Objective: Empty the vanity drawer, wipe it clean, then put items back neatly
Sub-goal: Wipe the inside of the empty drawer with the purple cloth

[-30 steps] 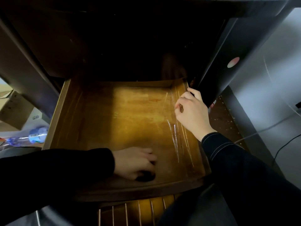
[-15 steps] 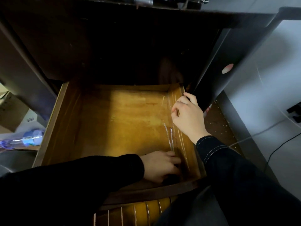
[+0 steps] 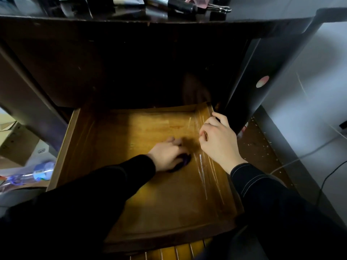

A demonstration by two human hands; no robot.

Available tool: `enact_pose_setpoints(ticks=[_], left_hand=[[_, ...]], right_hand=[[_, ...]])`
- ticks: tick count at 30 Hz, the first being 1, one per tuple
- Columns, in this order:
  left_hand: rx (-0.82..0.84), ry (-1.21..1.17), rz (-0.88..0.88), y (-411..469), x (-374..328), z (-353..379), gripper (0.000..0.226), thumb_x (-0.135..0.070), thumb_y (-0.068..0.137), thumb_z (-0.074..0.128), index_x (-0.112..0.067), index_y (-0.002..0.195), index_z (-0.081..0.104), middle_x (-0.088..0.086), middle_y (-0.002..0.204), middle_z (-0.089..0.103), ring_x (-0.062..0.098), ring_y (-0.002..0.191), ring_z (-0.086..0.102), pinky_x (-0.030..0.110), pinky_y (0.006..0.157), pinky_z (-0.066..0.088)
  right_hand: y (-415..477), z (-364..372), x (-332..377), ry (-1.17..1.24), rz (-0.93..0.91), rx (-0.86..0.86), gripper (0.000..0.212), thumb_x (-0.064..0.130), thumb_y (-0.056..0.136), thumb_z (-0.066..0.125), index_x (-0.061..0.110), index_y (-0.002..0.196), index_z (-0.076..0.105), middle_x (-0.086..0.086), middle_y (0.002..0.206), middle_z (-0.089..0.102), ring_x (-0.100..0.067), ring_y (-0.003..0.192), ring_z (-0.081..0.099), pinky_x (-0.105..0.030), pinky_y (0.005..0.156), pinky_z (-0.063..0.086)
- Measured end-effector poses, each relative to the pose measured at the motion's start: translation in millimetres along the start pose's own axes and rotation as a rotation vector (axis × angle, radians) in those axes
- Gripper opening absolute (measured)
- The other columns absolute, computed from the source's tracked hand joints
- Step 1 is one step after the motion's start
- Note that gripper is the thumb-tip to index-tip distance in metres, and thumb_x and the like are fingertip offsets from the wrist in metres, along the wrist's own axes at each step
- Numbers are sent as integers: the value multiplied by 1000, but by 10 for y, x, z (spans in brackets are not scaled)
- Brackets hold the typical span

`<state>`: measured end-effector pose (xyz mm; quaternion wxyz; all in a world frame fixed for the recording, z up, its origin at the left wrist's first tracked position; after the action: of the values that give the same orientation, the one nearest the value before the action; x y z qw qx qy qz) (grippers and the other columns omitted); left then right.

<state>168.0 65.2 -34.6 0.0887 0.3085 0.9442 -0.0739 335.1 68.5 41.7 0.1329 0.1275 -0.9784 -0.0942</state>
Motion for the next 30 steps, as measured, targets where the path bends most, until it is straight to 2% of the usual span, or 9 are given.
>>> enact_pose_setpoints(ticks=[4,7,14,17,19,21,23,25,30], left_hand=[[-135,17,-252,464,170,-84,36,-37,99,53,-33,135,56,4,121,49,31,114,46,45,89,51],[-153,35,-299,462,112,-67,37,-36,100,52,-30,135,56,5,121,49,32,114,46,45,87,52],[67,27,8,-492,-207,178,49,-47,94,54,-33,141,48,3,128,45,28,116,45,41,88,50],[75,96,13,-677,-166,210,54,-53,96,46,-39,148,38,3,130,40,27,118,41,42,91,46],[31,123,-19,-579,-104,166,54,-53,98,44,-41,150,36,4,131,39,27,119,40,41,93,44],[-32,132,-76,-356,-8,100,53,-51,99,46,-41,150,37,3,129,41,27,118,41,41,93,44],[-92,122,-168,-53,145,32,52,-48,98,49,-40,149,40,3,128,42,28,117,42,40,93,44],[-148,126,-250,269,305,-36,50,-46,98,51,-38,147,43,3,129,42,28,117,42,40,94,46],[-266,69,-425,893,547,-128,42,-39,97,53,-32,138,54,5,134,55,32,120,53,38,94,47]], right_hand=[[4,-5,0,-13,3,8,13,19,92,60,17,89,72,5,115,64,-19,143,34,-37,86,55],[-3,-24,14,-23,-3,-1,13,20,92,60,17,90,72,5,117,64,-19,143,34,-36,87,54],[1,1,-12,13,3,-3,13,21,92,60,20,86,71,10,113,63,-14,144,31,-30,87,53],[-5,-16,-1,23,-12,-28,10,21,91,62,19,87,70,8,120,61,-16,142,34,-31,89,53],[-29,-32,-20,23,12,-72,8,20,89,66,17,95,70,0,135,52,-21,136,39,-35,85,56],[-44,-22,-78,48,94,-97,20,21,87,68,18,108,66,-4,144,43,-24,129,45,-34,80,58],[-30,19,-132,90,153,-70,28,22,90,66,22,117,60,-2,141,41,-19,108,58,-28,70,57],[-2,63,-144,97,160,-32,30,24,91,63,25,119,54,2,134,43,-13,86,62,-21,60,48],[4,101,-143,65,170,-10,29,26,91,64,29,117,52,7,128,40,-8,74,56,-15,56,39]])
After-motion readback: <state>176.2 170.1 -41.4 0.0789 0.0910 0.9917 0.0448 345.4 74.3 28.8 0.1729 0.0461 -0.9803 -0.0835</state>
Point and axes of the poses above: each hand's wrist, its own y-axis towards the middle knuckle, its own z-axis out of the palm, x = y × z, the point moved 4 cm from there along y, towards the middle knuckle
